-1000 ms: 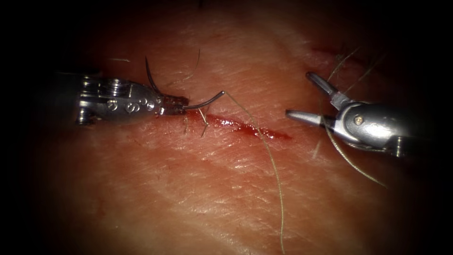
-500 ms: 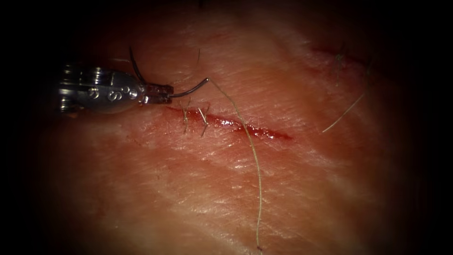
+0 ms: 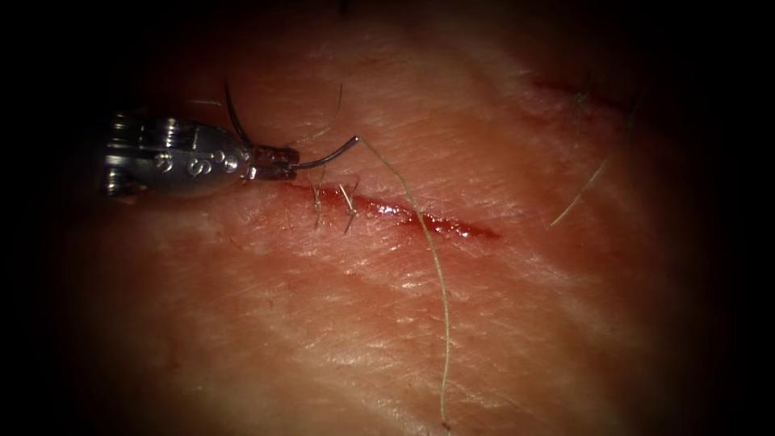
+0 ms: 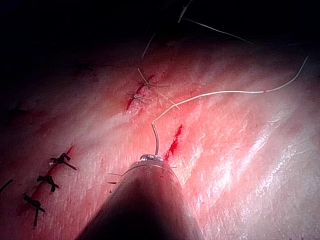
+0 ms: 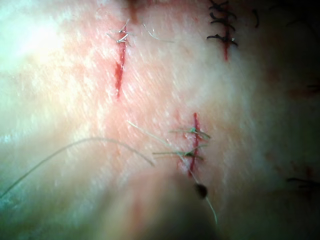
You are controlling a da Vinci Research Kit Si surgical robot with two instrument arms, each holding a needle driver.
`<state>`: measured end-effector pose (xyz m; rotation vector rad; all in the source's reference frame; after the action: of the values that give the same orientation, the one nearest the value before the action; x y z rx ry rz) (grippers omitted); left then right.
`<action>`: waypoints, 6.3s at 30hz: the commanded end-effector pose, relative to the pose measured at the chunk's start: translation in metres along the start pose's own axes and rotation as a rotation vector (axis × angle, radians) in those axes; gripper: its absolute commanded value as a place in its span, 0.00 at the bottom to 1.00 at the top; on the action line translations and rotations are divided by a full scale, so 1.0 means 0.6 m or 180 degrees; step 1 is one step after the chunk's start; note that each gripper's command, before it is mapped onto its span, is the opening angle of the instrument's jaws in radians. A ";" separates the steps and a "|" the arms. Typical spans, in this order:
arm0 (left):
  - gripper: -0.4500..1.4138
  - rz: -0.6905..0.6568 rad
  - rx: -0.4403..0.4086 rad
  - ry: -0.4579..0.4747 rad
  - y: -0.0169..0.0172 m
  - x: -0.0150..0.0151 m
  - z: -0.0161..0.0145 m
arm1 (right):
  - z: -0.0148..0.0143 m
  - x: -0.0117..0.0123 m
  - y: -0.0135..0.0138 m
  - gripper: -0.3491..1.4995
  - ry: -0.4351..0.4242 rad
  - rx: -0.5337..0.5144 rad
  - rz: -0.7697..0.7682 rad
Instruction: Wound Closure
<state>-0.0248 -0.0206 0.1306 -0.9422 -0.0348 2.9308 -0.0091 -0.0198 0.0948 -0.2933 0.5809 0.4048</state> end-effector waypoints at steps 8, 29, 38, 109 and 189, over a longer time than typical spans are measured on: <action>0.00 -0.0003 -0.0004 0.0006 0.0007 0.0003 0.0017 | 0.0146 0.0160 -0.0110 0.98 0.0772 0.0534 0.0198; 0.00 0.0013 -0.0011 0.0015 0.0010 0.0005 0.0019 | 0.0262 0.0116 -0.0278 0.96 0.0617 0.1100 -0.0025; 0.00 0.0025 -0.0029 0.0016 0.0013 0.0001 0.0026 | 0.0171 0.0038 -0.0268 0.98 -0.0499 0.2119 -0.1006; 0.00 0.0126 0.0037 0.0228 0.0030 0.0046 0.0054 | 0.0344 0.0277 -0.0370 0.85 0.2064 0.0969 0.1721; 0.00 -0.0925 -0.1254 -0.0396 0.0029 0.0053 0.0082 | 0.0237 0.0346 -0.0503 0.00 0.1265 0.0747 -0.3066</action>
<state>-0.0296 -0.0218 0.1321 -0.7151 -0.7065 2.7462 0.0262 -0.0350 0.0983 -0.3923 0.7898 -0.6618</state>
